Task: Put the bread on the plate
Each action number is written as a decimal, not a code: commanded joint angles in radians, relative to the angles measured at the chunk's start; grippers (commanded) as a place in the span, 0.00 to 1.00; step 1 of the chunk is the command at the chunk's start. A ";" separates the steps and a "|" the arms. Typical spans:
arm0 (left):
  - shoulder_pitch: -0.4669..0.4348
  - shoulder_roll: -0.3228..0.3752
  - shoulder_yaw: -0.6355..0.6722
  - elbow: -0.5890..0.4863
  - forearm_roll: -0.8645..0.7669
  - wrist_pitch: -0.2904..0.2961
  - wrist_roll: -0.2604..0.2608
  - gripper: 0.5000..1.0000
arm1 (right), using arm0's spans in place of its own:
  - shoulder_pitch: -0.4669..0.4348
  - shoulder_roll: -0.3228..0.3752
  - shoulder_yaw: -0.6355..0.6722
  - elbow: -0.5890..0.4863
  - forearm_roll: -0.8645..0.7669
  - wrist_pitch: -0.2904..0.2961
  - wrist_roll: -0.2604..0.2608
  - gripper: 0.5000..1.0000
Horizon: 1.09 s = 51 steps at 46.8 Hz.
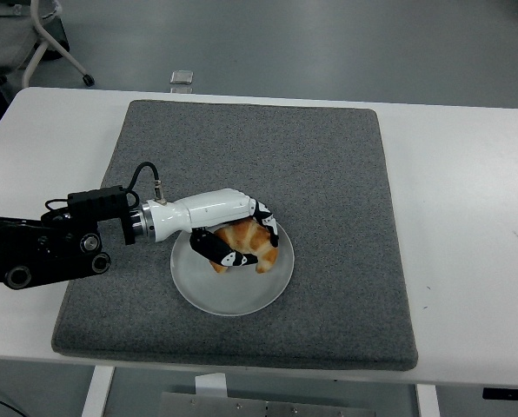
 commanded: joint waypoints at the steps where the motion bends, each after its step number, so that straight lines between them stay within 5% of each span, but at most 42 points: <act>1: 0.007 -0.011 -0.002 0.010 -0.007 0.002 0.000 0.00 | 0.000 0.000 0.000 0.000 0.000 0.000 0.000 0.86; 13: 0.044 -0.021 -0.018 0.018 -0.011 0.007 0.002 0.00 | 0.000 0.000 0.001 0.000 0.000 0.000 0.000 0.86; 19: 0.071 -0.021 -0.051 0.021 -0.011 0.007 0.002 0.29 | 0.000 0.000 0.001 0.000 0.000 0.000 0.000 0.86; 27: 0.081 -0.015 -0.058 0.021 -0.013 0.007 0.002 0.48 | 0.000 0.000 0.001 0.000 0.000 0.000 0.000 0.86; 40: 0.108 -0.011 -0.081 0.021 -0.014 0.007 0.002 0.94 | 0.000 0.000 0.001 0.000 0.000 0.000 0.000 0.86; 51: 0.113 -0.009 -0.089 0.013 -0.043 0.001 0.003 0.98 | 0.000 0.000 0.001 0.000 0.000 0.000 0.000 0.86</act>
